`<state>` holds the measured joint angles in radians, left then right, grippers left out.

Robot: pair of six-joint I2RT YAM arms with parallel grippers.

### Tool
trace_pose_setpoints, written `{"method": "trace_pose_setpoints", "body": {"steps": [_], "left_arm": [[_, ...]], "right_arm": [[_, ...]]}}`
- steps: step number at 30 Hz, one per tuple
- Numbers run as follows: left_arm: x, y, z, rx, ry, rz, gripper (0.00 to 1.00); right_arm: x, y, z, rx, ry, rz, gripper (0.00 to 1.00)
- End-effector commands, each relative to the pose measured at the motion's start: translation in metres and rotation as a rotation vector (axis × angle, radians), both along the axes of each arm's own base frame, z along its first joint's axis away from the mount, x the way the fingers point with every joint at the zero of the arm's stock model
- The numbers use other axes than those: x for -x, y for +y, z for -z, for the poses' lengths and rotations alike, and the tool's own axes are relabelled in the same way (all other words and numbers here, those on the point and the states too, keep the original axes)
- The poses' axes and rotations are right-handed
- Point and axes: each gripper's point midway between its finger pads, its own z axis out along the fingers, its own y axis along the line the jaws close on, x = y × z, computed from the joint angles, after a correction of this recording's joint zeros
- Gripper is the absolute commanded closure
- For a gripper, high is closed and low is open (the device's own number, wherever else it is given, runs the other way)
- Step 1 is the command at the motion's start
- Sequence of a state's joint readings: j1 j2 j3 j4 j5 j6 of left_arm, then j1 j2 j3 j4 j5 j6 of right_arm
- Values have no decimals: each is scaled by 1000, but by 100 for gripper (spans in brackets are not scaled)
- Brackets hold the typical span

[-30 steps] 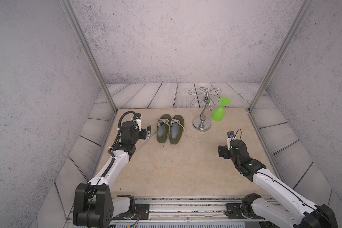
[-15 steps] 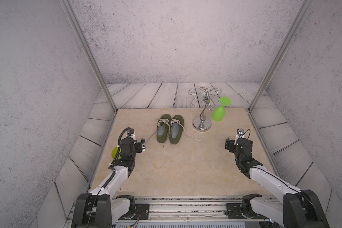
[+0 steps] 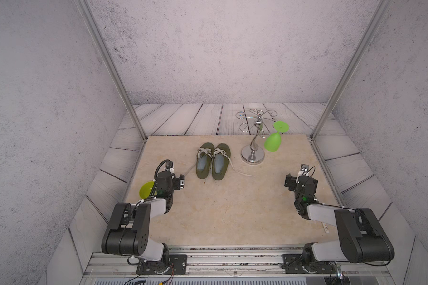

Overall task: Insert the insole into the shoe
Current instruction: Reset both arms

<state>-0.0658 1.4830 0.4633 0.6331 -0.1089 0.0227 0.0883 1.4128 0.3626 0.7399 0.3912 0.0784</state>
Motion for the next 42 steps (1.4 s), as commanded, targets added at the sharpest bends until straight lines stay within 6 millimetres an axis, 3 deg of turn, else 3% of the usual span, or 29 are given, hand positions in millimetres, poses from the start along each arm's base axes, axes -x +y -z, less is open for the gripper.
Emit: {"method": "trace_pose_setpoints", "body": {"steps": [1, 7, 12, 15, 18, 23, 35, 38, 42], "left_arm": [[-11, 7, -19, 3, -83, -25, 4], [-12, 11, -17, 21, -73, -35, 4], [-14, 11, -17, 26, -66, -31, 4], [-14, 11, -16, 29, -65, -32, 4], [-14, 14, -14, 34, -67, -47, 4], [-11, 16, -10, 30, -86, -52, 4], [-11, 15, -10, 30, -83, -50, 4], [-11, 15, -9, 31, -82, -49, 4], [-11, 15, -10, 31, -83, -49, 4]], "right_arm": [[-8, 2, -8, -21, -58, -7, 1], [-7, 13, -16, -8, -48, -88, 1], [6, 9, -42, 8, 97, -58, 1], [16, 27, -60, -69, 115, -89, 1], [21, 65, -70, -100, 159, -183, 1], [19, 150, -80, -89, 272, -370, 1], [-22, 325, -95, -170, 513, -739, 2], [-38, 360, -91, -185, 548, -787, 15], [-60, 391, -78, -189, 569, -814, 38]]}}
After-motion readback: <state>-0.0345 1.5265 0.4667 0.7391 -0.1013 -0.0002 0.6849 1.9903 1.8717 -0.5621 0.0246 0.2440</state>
